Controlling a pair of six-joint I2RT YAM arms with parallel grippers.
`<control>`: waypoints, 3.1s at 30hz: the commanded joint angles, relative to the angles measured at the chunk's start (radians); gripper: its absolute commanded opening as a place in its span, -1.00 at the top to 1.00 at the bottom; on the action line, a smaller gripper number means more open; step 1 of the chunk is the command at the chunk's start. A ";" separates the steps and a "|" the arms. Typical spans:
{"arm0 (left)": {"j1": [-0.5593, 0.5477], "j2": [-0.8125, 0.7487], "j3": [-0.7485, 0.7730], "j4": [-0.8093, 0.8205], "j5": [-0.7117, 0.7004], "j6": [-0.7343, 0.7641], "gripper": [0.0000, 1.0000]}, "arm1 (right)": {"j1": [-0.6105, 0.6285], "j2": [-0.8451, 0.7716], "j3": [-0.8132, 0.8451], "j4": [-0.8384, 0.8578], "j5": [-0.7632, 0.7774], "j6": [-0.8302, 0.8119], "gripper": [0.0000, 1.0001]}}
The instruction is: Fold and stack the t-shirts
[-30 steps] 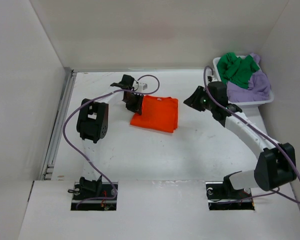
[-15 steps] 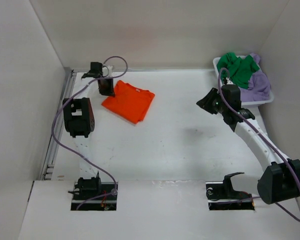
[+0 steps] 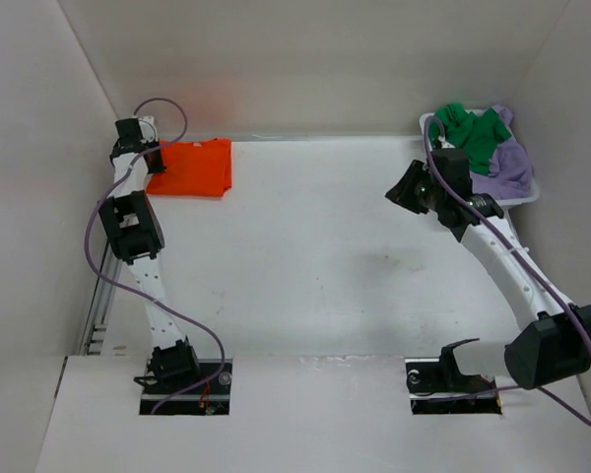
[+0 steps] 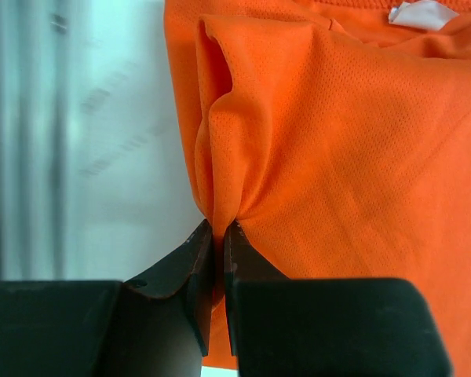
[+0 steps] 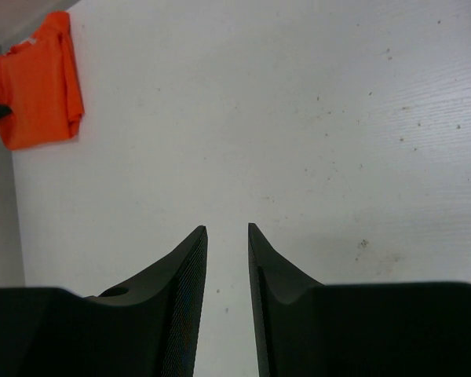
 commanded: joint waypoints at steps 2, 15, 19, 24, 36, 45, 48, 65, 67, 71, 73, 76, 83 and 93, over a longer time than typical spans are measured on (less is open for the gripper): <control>0.033 0.025 0.112 0.159 -0.045 0.076 0.96 | 0.031 0.042 0.104 -0.098 0.050 -0.034 0.36; 0.061 0.117 0.180 0.290 -0.091 0.151 0.84 | 0.120 0.221 0.308 -0.235 0.095 -0.074 0.36; 0.065 0.121 0.177 0.299 -0.131 0.153 0.69 | 0.126 0.254 0.335 -0.243 0.089 -0.082 0.32; 0.084 0.095 0.173 0.304 -0.208 0.168 0.07 | 0.128 0.260 0.332 -0.234 0.086 -0.088 0.30; 0.061 -0.271 -0.059 0.304 -0.262 0.213 -0.32 | 0.015 0.206 0.406 -0.232 0.182 -0.128 0.06; -0.096 -0.492 -0.354 0.115 -0.004 0.211 -0.38 | -0.277 0.541 0.777 -0.198 0.215 -0.179 -0.32; -0.168 -0.504 -0.423 0.057 0.039 0.216 -0.38 | -0.327 0.706 0.913 -0.162 0.277 -0.170 -0.33; -0.275 -0.423 -0.465 -0.017 -0.036 0.249 -0.40 | -0.383 1.257 1.366 0.018 0.549 -0.222 -0.47; -0.277 -0.426 -0.468 -0.017 -0.050 0.265 -0.41 | -0.378 1.318 1.440 0.007 0.549 -0.248 -0.41; -0.283 -0.429 -0.469 -0.017 -0.077 0.294 -0.42 | -0.377 1.378 1.475 -0.032 0.476 -0.220 -0.30; -0.286 -0.429 -0.469 -0.017 -0.088 0.305 -0.42 | -0.381 1.386 1.468 -0.071 0.445 -0.187 -0.32; -0.292 -0.428 -0.469 -0.017 -0.094 0.312 -0.42 | -0.387 1.349 1.419 -0.103 0.420 -0.157 -0.34; -0.304 -0.435 -0.471 -0.017 -0.094 0.314 -0.42 | -0.351 0.991 1.008 0.093 0.463 -0.278 -0.40; -0.280 -0.477 -0.521 -0.016 -0.071 0.305 -0.42 | -0.343 0.590 0.434 0.119 0.436 -0.277 -0.42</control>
